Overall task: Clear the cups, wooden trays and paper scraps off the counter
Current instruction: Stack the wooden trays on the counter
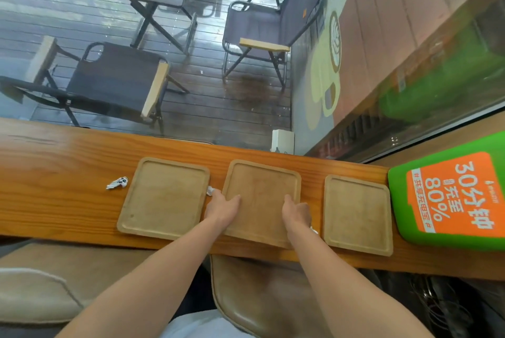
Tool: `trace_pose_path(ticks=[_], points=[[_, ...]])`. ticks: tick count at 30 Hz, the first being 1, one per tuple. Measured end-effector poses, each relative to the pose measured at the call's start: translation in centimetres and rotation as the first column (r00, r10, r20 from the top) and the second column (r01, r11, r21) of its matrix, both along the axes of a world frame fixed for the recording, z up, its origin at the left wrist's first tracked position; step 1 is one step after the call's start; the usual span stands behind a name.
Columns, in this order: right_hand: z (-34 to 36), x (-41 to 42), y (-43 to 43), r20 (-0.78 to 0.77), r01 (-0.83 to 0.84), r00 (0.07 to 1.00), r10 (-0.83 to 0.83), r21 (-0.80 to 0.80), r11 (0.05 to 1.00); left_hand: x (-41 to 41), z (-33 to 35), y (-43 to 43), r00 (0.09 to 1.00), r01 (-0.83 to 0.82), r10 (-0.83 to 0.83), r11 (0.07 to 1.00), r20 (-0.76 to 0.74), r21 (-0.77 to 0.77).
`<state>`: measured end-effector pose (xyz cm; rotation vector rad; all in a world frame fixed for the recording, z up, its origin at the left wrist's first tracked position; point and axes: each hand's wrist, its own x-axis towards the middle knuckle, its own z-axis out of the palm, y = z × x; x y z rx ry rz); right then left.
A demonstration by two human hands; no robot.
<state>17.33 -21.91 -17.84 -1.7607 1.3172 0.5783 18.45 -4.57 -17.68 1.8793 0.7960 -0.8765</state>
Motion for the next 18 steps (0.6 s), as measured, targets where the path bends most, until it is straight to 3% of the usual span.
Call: trace_pose_path(ticks=[6,18], points=[[1.6,0.4,3.3,0.029,0.049,0.998,-0.049,0.019,0.999,0.9,1.3,3.6,0.998,0.006,-0.002,0.998,0.066,-0.057],[3.2,0.7,17.3,0.062,-0.029,0.998,0.025,0.051,0.998,0.7,2.6,17.8,0.992,-0.036,0.039,0.999,0.117,-0.028]])
